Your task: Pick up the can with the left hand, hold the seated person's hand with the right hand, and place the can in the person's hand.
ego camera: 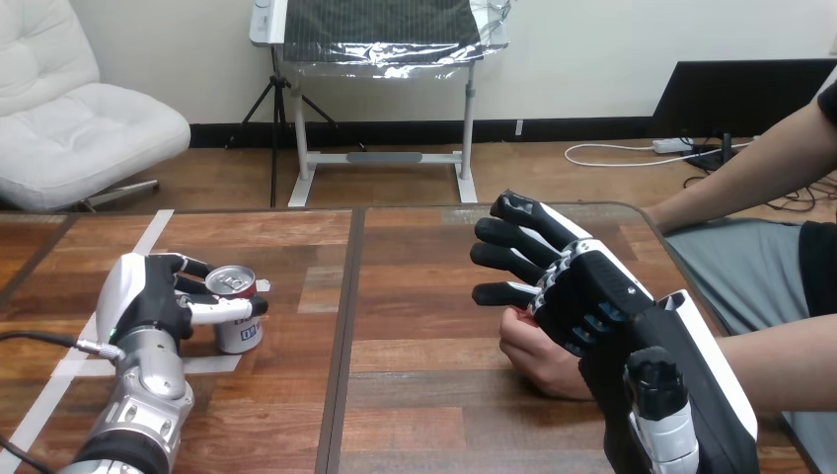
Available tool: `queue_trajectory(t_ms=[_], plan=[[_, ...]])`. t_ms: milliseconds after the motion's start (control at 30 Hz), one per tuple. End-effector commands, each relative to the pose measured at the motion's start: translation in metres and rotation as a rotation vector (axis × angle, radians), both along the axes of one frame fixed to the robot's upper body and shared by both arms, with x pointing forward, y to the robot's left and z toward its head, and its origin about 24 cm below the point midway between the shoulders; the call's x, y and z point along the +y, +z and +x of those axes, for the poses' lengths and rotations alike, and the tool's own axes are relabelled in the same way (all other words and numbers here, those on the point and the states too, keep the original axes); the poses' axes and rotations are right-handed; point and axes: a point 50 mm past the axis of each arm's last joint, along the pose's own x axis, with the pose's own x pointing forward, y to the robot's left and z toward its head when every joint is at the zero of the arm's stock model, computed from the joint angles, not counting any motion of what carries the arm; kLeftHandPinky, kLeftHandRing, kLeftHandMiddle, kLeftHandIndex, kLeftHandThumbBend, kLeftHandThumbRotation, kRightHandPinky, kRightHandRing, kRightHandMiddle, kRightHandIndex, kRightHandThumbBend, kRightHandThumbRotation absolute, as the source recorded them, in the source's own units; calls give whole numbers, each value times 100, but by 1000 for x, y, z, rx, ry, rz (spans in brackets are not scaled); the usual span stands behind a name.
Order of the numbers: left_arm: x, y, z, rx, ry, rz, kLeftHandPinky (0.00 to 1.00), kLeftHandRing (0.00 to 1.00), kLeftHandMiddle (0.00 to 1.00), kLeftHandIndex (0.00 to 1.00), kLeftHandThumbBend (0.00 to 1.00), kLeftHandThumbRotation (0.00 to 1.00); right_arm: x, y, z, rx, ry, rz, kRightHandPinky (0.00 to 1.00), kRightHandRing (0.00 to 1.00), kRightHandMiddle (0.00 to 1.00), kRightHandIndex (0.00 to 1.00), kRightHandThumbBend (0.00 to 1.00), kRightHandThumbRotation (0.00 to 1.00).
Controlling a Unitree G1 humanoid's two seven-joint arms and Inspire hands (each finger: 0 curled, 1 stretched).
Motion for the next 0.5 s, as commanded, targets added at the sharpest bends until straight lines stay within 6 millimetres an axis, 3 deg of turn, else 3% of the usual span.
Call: queue_trajectory(t_ms=[0, 467], plan=[[-8, 28, 20, -115, -52, 37, 34, 39, 44, 48, 71, 0, 0, 17, 3, -104, -13, 19, 74, 84, 86, 87, 94, 93], [-15, 41, 26, -184, -110, 54, 36, 39, 42, 47, 72, 0, -6, 12, 12, -94, -14, -6, 77, 87, 87, 89, 94, 91]])
